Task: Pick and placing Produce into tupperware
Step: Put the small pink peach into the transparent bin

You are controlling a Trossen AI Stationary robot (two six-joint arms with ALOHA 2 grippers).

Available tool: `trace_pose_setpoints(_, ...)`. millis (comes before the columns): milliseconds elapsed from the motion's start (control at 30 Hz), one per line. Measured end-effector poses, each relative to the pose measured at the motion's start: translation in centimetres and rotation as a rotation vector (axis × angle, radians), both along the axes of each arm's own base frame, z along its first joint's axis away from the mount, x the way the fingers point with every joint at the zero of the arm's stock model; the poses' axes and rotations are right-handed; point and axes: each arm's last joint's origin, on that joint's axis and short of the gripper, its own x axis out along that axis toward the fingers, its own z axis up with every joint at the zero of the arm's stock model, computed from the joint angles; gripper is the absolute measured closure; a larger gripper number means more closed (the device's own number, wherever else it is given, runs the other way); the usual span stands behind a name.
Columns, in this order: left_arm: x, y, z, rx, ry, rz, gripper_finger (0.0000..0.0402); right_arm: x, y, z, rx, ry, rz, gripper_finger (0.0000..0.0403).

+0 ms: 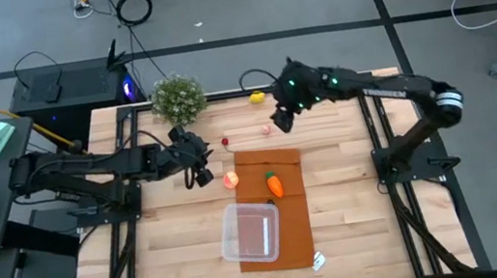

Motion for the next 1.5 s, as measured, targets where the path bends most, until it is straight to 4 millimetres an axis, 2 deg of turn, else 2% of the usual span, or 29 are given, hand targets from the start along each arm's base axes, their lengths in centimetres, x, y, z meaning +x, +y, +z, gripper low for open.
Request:
trace_pose_setpoints(200, 0.0, 0.0, 0.0, 0.000, 0.006, 0.000, 0.0294, 2.3, -2.5, 0.6, 0.031, 0.067, -0.029, 0.0197)
trace_pose_setpoints(367, -0.1, 0.0, -0.1, -0.002, 0.019, 0.002, 0.0294, 3.2, -4.1, 0.3, 0.063, 0.140, -0.044, 0.0197)
trace_pose_setpoints(500, -0.2, 0.0, -0.2, -0.002, 0.027, 0.002, 0.0294, 3.6, -5.4, -1.4, 0.103, 0.196, -0.076, 0.0197)
trace_pose_setpoints(733, -0.2, 0.0, -0.2, 0.000, 0.028, 0.004, 0.0294, 4.2, -7.4, -5.7, 0.171, 0.304, -0.108, 0.0197)
trace_pose_setpoints(900, -0.2, 0.0, -0.2, 0.000, 0.028, 0.004, 0.0294, 4.9, -7.7, -8.2, 0.204, 0.364, -0.102, 0.0197)
trace_pose_setpoints(1033, -0.2, 0.0, -0.2, 0.000, 0.028, 0.004, 0.0294, 5.5, -7.4, -9.4, 0.241, 0.380, -0.083, 0.0197)
trace_pose_setpoints(1200, -0.2, 0.0, -0.2, 0.002, 0.030, 0.002, 0.0294, 6.3, -6.5, -10.2, 0.245, 0.398, -0.028, 0.0197)
trace_pose_setpoints(1500, -0.2, 0.0, -0.2, 0.003, 0.031, 0.000, 0.0294, 7.0, -5.7, -10.3, 0.208, 0.387, 0.034, 0.0197)
